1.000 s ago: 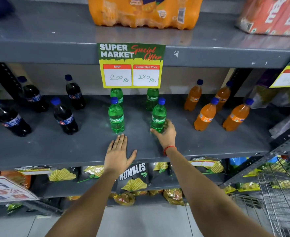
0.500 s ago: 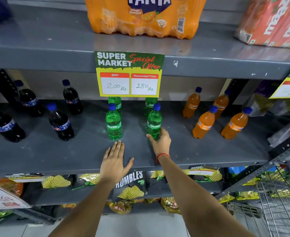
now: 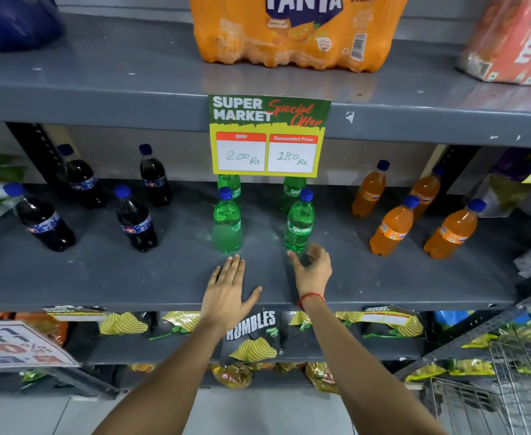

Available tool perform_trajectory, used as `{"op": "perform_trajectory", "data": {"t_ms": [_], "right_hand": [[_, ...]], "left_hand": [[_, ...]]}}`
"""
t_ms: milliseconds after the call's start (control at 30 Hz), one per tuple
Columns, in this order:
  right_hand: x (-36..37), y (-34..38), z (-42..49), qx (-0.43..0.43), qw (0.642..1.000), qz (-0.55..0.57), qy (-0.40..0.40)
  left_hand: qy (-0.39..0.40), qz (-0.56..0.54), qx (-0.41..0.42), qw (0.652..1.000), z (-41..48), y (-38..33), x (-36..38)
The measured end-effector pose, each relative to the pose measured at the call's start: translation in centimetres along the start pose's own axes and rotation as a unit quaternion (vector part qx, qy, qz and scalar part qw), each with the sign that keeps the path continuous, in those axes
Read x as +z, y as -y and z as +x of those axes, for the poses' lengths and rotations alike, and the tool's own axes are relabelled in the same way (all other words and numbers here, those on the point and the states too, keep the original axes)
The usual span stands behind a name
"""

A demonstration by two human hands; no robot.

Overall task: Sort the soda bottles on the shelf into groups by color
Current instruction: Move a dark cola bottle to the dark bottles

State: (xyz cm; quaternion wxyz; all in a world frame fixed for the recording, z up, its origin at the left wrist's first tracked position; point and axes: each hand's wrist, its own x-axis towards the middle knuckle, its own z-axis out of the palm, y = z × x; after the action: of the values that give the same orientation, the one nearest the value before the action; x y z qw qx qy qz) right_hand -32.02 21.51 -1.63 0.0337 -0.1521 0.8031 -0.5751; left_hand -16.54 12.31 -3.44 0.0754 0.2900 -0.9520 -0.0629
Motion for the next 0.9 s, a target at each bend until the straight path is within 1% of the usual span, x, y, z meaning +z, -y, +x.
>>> {"op": "perform_trajectory", "data": {"t_ms": [67,167,267,367,467,533,633,800,900], "right_hand": [[0.4,0.4,-1.6,-0.011,1.0,0.014,-0.001],[1.8,1.7,-4.1,-0.053,0.998,0.03,0.016],[5.3,3.6,-6.6,-0.11,0.989,0.025,0.097],[9.9,5.7,-8.3,-0.16,0.968,0.013,0.194],[14.5,8.2,-9.5,-0.161,0.945,-0.004,0.284],[17.1,9.4,-9.9,-0.152,0.936,-0.016,0.316],[20.4,10.1,-10.1,-0.128,0.933,-0.025,0.336],[23.7,10.2,-10.2,-0.113,0.947,-0.015,0.3],[24.4,10.3,-10.3,-0.115,0.948,-0.012,0.296]], "left_hand": [[-0.005,-0.005,0.006,1.0,-0.3,0.9,-0.4],[-0.021,-0.021,-0.02,0.999,-1.3,3.7,-1.4],[-0.047,-0.021,-0.064,0.997,-2.7,7.9,-2.9],[-0.057,-0.024,-0.111,0.992,-4.0,11.7,-4.1],[-0.067,-0.031,-0.149,0.986,-5.2,15.1,-4.5],[-0.065,-0.028,-0.163,0.984,-5.8,16.4,-4.4],[-0.056,-0.024,-0.164,0.985,-6.3,17.5,-4.0],[-0.067,-0.013,-0.165,0.984,-6.4,18.0,-3.5],[-0.074,-0.016,-0.164,0.984,-6.5,18.0,-3.4]]}}
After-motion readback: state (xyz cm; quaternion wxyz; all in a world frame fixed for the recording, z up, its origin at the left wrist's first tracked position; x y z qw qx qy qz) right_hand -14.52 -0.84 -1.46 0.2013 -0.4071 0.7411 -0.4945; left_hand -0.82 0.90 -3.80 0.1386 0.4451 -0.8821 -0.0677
